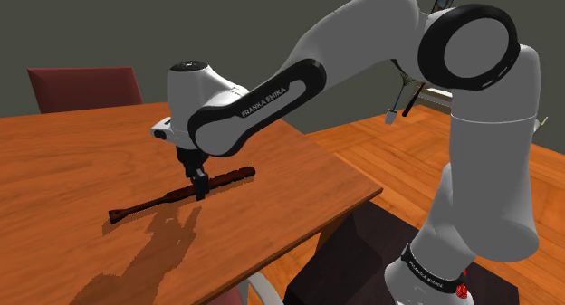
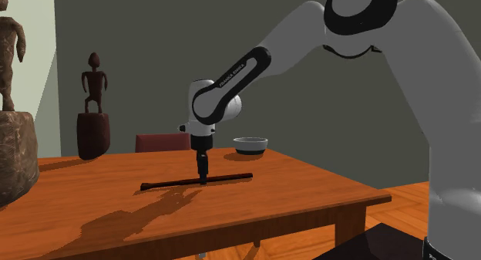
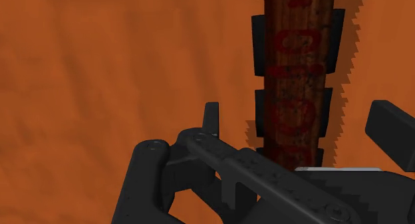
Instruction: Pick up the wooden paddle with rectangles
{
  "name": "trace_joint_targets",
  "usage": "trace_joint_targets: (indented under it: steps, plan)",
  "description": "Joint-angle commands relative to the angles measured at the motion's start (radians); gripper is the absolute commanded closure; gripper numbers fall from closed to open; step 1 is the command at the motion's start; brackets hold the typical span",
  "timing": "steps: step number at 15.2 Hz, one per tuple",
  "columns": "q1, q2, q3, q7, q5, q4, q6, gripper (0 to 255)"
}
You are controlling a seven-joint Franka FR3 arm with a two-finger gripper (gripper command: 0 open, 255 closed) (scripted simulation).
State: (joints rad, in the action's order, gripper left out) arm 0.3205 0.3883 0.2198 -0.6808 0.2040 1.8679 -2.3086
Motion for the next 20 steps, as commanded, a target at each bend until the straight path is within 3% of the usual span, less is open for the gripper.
trace_joint_targets:
  steps: [1,2,3,12,20]
  plan:
    - [0.001,0.006,-0.001,0.003,0.003,0.005,-0.012,0]
    - [0.001,0.006,-0.001,0.003,0.003,0.005,-0.012,0]
    - [0.001,0.006,-0.002,0.002,0.003,0.006,-0.012,255]
    - [0.001,0.006,-0.001,0.003,0.003,0.005,-0.012,255]
    - [-0.006,-0.05,0.01,-0.017,-0.021,-0.028,0.075,255]
